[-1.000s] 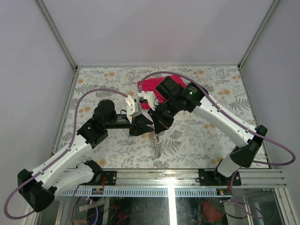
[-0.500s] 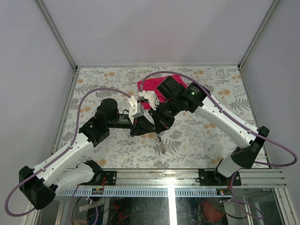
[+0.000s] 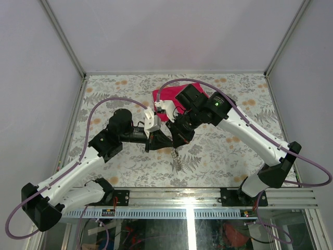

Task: Put the keys on the keyring

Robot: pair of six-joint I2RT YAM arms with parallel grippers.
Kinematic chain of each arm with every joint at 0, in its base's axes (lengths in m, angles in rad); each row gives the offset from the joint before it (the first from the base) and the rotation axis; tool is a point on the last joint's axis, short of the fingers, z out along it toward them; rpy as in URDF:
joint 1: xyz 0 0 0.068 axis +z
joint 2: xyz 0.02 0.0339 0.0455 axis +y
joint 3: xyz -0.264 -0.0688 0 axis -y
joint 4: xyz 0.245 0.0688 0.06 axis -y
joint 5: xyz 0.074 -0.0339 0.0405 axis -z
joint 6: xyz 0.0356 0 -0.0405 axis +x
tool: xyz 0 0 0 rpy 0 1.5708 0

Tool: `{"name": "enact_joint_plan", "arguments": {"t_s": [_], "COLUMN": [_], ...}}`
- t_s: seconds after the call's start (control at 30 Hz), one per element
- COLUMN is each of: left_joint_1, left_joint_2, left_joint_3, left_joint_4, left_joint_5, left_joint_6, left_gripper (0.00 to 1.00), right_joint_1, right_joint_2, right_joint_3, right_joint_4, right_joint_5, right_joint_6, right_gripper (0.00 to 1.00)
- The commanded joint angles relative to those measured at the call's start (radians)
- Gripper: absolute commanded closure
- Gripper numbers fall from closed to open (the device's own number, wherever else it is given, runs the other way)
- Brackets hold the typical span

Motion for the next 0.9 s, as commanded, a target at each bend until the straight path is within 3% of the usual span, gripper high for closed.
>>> {"name": "enact_joint_plan", "arguments": {"t_s": [0.0,0.1,0.3,0.4,0.63,0.87], "left_joint_1": [-0.007,-0.009,-0.009,-0.009,-0.009,-0.007], "left_joint_2": [0.007,0.013,0.003,-0.017,-0.053,-0.084], "left_joint_3": [0.042,0.047,0.042,0.025,-0.036,-0.092], "left_joint_4": [0.003,0.003,0.013,0.069,0.256,0.373], "left_joint_5": [0.025,0.032,-0.004,-0.051,-0.122,-0.249], "left_joint_6": [0.017,0.014,-0.014,-0.073,-0.212,-0.303], "left_gripper": [0.91,0.99,1.00,1.00,1.00,1.00], "right_joint_1": [0.001,0.001,0.002,0.001,0.002,-0.001], "right_joint_2": [-0.058,-0.064,-0.085,-0.110,-0.192,-0.309], "right_joint_3": [0.034,0.029,0.014,-0.004,-0.074,-0.187], "right_joint_4": [0.039,0.049,0.079,0.126,0.315,0.475], "right_joint_5": [-0.025,-0.022,-0.006,0.019,0.079,0.303], "right_joint_6": [0.005,0.007,0.013,0.027,0.107,0.238], "right_gripper": [1.00,1.00,0.99,0.92,0.56,0.50]}}
